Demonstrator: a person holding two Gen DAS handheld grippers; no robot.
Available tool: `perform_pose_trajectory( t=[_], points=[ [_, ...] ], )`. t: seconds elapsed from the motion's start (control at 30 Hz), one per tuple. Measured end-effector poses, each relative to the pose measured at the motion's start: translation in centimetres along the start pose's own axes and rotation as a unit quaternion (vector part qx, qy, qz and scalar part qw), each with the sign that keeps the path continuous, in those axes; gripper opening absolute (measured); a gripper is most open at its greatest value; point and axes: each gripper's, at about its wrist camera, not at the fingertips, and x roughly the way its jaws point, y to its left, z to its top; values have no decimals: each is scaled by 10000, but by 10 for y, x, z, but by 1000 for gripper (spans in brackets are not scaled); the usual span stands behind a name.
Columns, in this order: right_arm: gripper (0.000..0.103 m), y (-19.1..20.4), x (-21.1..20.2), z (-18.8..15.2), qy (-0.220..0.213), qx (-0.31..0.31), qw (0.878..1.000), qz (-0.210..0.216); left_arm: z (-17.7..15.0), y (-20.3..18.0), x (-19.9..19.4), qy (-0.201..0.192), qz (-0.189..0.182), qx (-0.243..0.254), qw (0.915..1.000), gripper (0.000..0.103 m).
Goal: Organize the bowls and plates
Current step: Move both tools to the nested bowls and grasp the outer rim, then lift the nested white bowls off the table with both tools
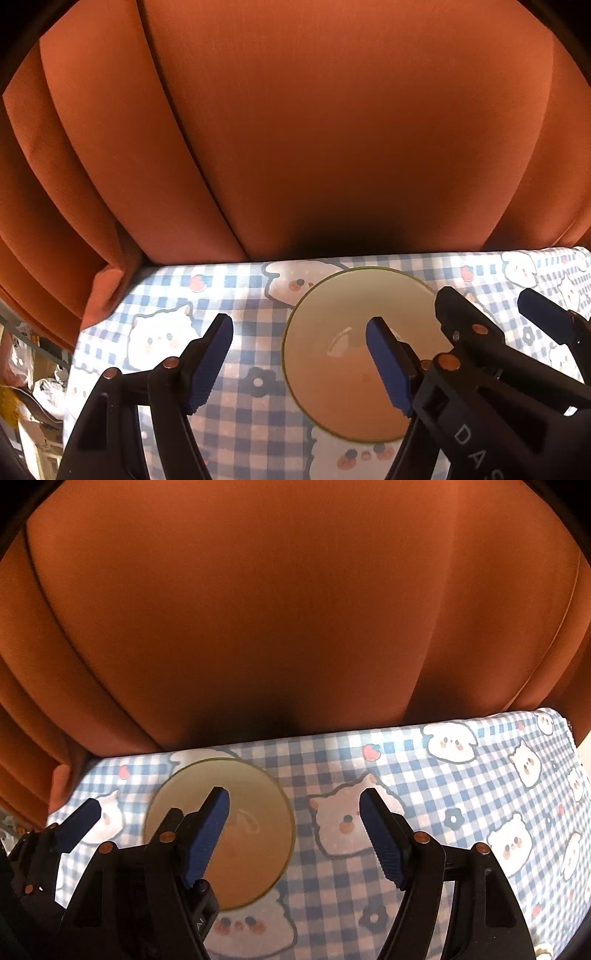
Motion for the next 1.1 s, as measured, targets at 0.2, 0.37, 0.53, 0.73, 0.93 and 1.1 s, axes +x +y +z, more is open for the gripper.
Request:
perform_pose_trajectory(
  t=[0.2,0.37,0.53,0.73,0.93,1.1],
  points=[
    [56,0,22,0,84,-61,9999,-54,-7,1,16,100,35,-71,9999,66],
    [37,1,34,-4,233,-57,9997,-5,-11,2,25,198,46,-66,9998,43],
    [24,2,43,-6,370,-41,9992,128,-14,3,31,288,-29,-101,9995,28],
    [16,3,47,-7,522,-52,9985,160,-15,0,31,295,-5,-131,9995,18],
    [16,3,46,-5,600,-19,9981,123,-14,2,28,371,-18,-158,9992,17],
    [16,5,36,-1,599,-52,9981,143,-11,5,17,328,-15,-180,9993,17]
  ],
)
